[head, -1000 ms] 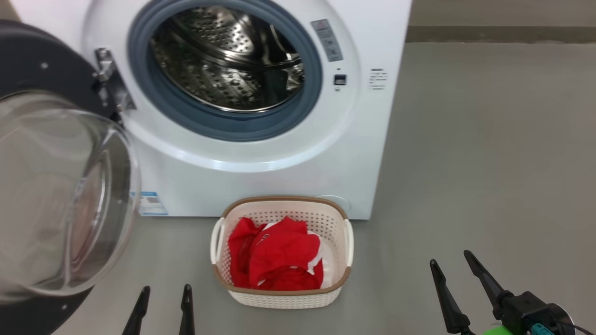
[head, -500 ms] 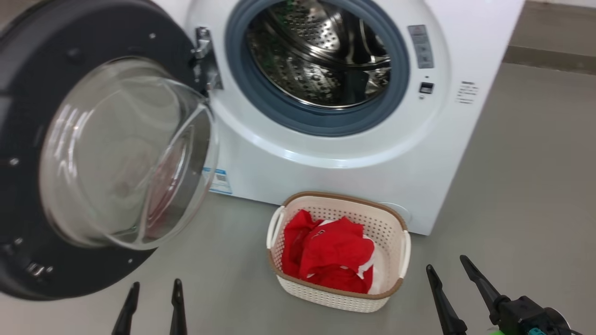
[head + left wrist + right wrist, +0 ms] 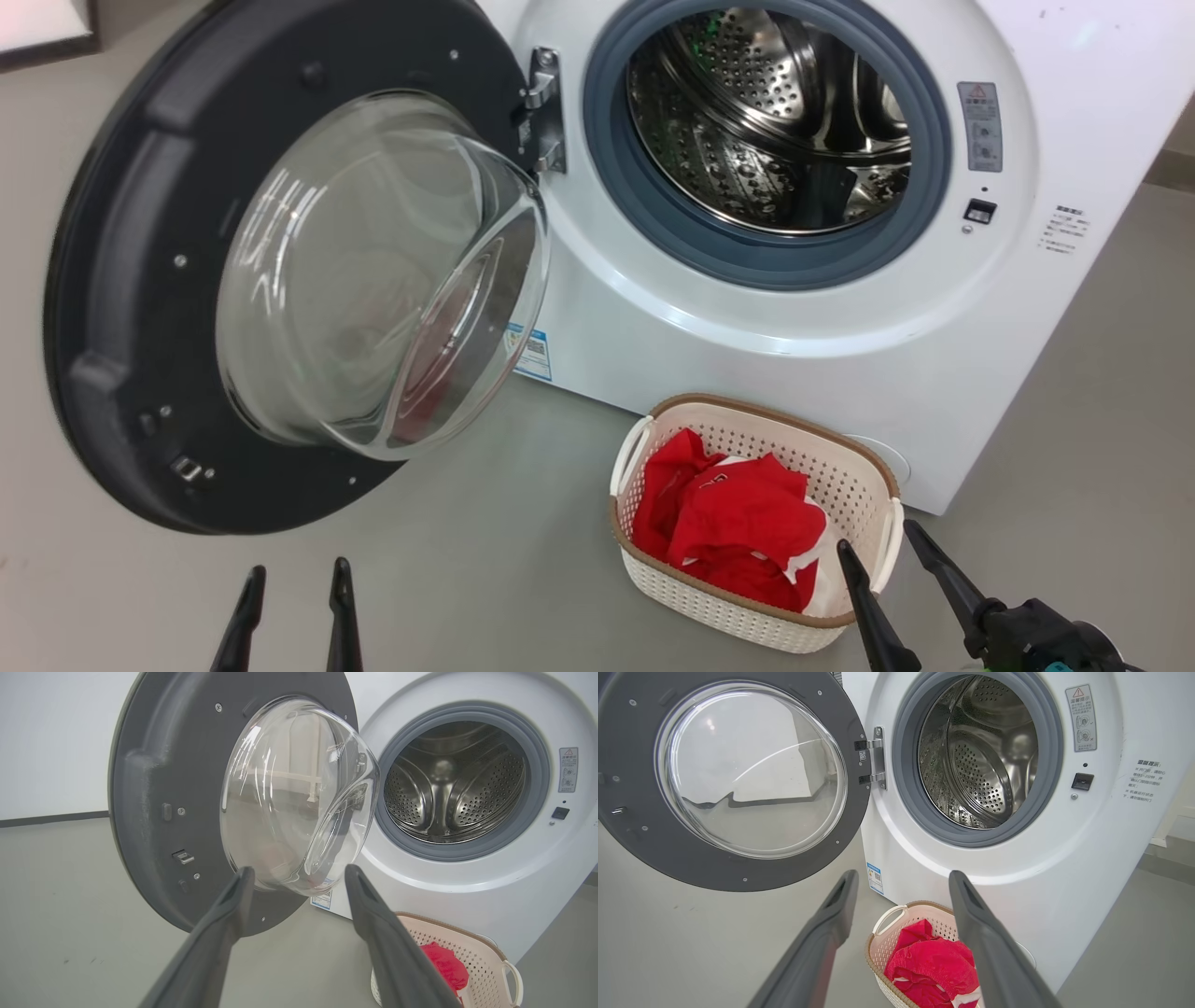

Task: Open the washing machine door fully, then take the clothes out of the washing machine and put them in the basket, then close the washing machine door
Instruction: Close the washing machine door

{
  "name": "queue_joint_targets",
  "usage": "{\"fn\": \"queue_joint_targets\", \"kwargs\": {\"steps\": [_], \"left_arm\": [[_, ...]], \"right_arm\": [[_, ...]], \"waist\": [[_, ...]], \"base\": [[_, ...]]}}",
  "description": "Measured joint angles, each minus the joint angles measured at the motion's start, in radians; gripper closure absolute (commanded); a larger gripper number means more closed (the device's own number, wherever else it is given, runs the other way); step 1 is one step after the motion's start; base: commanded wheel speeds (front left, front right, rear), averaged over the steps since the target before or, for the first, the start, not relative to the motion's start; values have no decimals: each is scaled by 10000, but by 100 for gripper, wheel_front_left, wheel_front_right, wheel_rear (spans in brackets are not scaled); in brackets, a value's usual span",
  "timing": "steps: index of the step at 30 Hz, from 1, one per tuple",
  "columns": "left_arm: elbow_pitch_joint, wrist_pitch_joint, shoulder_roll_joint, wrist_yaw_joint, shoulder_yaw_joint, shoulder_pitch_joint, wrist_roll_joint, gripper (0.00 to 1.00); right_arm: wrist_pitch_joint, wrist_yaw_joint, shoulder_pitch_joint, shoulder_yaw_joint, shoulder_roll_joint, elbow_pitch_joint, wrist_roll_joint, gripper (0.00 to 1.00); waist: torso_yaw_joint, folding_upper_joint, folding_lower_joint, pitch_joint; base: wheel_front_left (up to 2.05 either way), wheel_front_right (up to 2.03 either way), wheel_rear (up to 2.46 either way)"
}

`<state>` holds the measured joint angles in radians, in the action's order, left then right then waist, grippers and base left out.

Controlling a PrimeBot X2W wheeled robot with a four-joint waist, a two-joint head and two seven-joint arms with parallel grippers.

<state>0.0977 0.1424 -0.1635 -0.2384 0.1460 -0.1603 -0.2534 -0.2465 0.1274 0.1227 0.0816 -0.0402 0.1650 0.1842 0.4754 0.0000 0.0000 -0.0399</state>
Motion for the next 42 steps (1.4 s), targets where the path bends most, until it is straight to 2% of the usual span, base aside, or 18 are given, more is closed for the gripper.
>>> {"fn": "queue_joint_targets", "kwargs": {"steps": [5,17,18,19,20,21,30,32,37,42], "left_arm": [[0,-2,-33,-82,-40,-34,-35,0],[-38,-100,-46,-88,33,-52,-107,0],[-38,-100,-48,-88,36,-53,-107,8],[-40,-102,-56,-90,46,-54,-107,61],[-40,-102,-56,-90,46,-54,-107,95],[-38,-104,-67,-88,58,-55,-109,100],[173,90,-117,-59,73,-55,-257,100],[359,263,-71,115,-13,-53,-591,100],[876,568,543,920,-623,-35,-2786,100],[1390,625,888,1710,-1584,159,-5526,100]], "right_arm": [[0,0,0,92,4,73,6,0],[-2,0,-2,274,4,265,17,0],[-2,0,-2,274,4,265,21,0],[-4,0,-2,274,4,265,23,0],[-4,0,-2,274,4,265,23,0],[-4,0,-2,274,4,265,29,0],[-15,0,-2,267,4,267,38,0],[-15,0,-2,265,4,267,38,0],[-15,0,-3,249,4,278,38,0],[-15,0,-4,222,4,280,38,0]], "waist": [[205,0,0,-63],[195,0,0,-77],[194,0,0,-79],[193,0,0,-80],[193,0,0,-80],[192,0,0,-80],[192,0,0,-89],[193,0,0,-92],[194,0,0,-102],[190,0,0,-115]], "base": [[0,0,0],[0,0,0],[0,0,0],[0,0,0],[0,0,0],[0,0,0],[0,0,0],[0,0,0],[0,0,0],[0,0,0]]}}
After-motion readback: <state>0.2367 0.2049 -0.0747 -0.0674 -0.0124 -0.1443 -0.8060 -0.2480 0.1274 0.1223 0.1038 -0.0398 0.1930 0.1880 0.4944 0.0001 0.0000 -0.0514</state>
